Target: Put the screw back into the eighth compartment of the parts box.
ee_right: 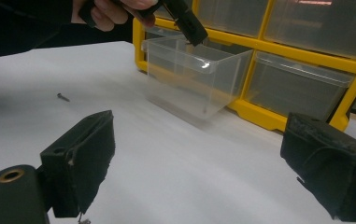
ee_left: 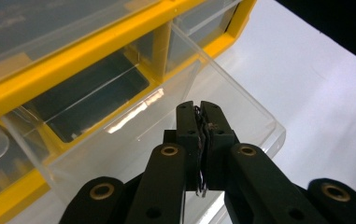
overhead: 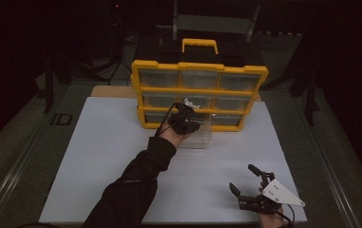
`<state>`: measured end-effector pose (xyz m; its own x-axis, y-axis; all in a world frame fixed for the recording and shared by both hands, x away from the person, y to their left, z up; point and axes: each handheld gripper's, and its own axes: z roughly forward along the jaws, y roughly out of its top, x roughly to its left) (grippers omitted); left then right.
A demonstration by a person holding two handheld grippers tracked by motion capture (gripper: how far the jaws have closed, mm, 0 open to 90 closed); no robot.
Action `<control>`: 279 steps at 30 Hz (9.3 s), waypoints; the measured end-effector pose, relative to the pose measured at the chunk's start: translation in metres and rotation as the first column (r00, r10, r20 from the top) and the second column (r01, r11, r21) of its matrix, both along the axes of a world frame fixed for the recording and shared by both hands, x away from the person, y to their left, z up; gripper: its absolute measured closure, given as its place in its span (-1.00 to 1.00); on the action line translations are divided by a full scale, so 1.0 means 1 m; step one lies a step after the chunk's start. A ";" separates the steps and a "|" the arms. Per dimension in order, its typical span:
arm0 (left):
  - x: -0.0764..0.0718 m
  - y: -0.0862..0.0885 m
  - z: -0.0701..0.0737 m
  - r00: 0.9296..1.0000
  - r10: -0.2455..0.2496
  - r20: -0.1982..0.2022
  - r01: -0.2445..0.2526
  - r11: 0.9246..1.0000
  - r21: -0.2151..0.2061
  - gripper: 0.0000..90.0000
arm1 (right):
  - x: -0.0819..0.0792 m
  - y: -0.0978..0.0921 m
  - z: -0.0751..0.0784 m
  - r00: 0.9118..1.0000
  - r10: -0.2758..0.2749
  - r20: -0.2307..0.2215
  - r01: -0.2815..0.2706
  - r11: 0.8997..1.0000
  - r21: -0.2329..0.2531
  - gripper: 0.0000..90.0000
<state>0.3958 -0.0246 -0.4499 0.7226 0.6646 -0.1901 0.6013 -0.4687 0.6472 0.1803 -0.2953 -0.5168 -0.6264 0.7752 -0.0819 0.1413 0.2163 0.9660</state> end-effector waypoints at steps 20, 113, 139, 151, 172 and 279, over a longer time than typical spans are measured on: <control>0.002 -0.008 0.001 1.000 0.026 -0.017 -0.026 1.000 0.009 0.10 | 0.000 0.001 -0.001 1.000 0.010 -0.008 -0.010 1.000 0.001 -0.77; -0.115 0.147 -0.036 0.984 -0.166 0.060 0.171 0.981 -0.088 -0.67 | 0.002 0.003 -0.003 1.000 0.008 -0.023 -0.008 1.000 -0.008 -0.77; -0.097 0.161 -0.088 0.975 -0.223 -0.020 0.223 0.975 0.005 0.48 | 0.002 0.003 -0.004 1.000 0.013 -0.025 -0.013 1.000 -0.011 -0.77; -0.099 0.153 -0.092 0.965 -0.259 -0.036 0.261 0.963 0.062 0.74 | 0.002 0.003 -0.004 1.000 0.014 -0.025 -0.014 1.000 -0.010 -0.77; -0.087 0.147 -0.049 0.982 -0.189 0.026 0.189 0.982 0.015 0.92 | 0.002 0.003 -0.004 1.000 0.012 -0.025 -0.012 1.000 -0.010 -0.77; -0.017 0.026 0.010 0.999 -0.013 0.041 0.015 0.999 -0.050 -0.18 | 0.002 0.000 -0.003 1.000 0.011 -0.029 -0.010 1.000 0.004 -0.77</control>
<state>0.3789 0.0012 -0.4400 0.7397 0.6446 -0.1934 0.5674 -0.4429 0.6942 0.1819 -0.2951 -0.5197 -0.6366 0.7688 -0.0605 0.1667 0.2138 0.9625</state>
